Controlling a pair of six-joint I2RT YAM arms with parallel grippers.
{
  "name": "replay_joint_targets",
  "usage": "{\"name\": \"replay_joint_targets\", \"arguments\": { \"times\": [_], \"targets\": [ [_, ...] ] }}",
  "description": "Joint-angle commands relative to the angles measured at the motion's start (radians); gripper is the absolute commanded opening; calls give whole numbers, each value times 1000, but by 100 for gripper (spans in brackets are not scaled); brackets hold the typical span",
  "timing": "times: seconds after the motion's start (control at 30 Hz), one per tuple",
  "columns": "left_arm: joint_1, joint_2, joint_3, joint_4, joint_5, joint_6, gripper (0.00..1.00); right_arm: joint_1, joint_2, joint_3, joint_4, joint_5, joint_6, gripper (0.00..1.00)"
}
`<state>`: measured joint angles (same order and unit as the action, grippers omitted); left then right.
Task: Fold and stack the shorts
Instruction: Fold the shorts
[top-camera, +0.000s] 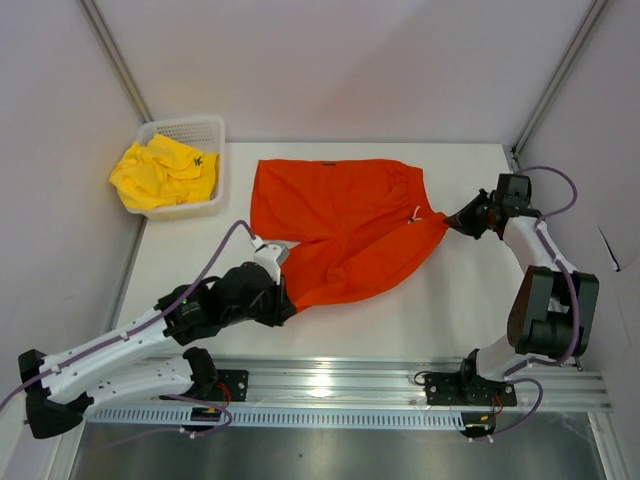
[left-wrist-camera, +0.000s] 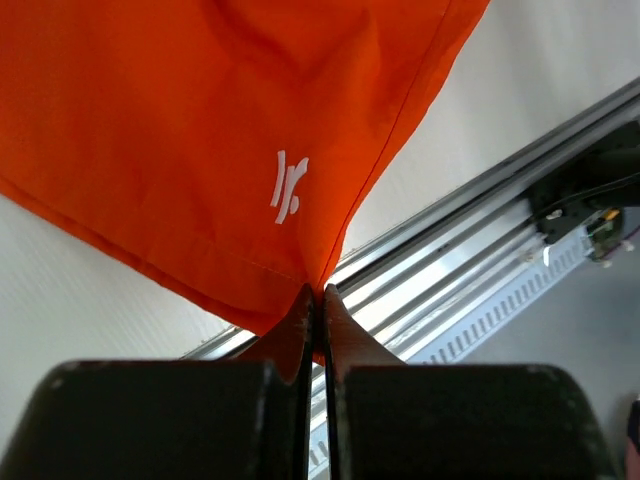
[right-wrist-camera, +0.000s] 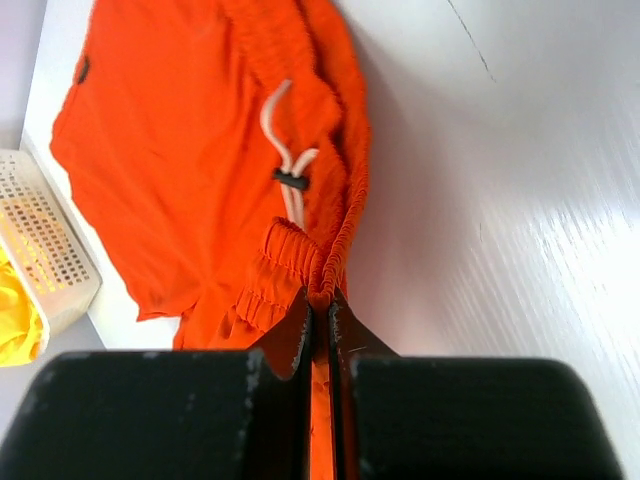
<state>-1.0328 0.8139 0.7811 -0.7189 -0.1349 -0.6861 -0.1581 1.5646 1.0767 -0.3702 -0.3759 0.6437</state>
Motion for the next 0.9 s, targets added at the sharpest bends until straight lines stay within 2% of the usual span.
{"name": "replay_joint_targets", "arguments": {
  "times": [0.0,0.1,0.23,0.43,0.6,0.73,0.87],
  "targets": [
    [-10,-30,56,-66,5,-16,0,-20,-142,-59,-69,31,-29,0],
    [-12,-54,72,-109,-61,-32,0,-41,-201,-133,11,98,-1,0],
    [-9,-87,132,-162,-132,-35,0,-60,-77,-89,-68,23,-50,0],
    [-9,-67,86,-116,-66,-18,0,-11,-72,-136,-104,178,-75,0],
    [-7,-35,44,-79,-72,-32,0,-14,-178,-224,-95,160,-62,0],
    [-9,-22,98,-100,-78,-26,0,-14,-300,-218,-180,247,-59,0],
    [0,-21,153,-129,-140,-21,0,-35,-393,-201,-213,241,-55,0]
  ]
}}
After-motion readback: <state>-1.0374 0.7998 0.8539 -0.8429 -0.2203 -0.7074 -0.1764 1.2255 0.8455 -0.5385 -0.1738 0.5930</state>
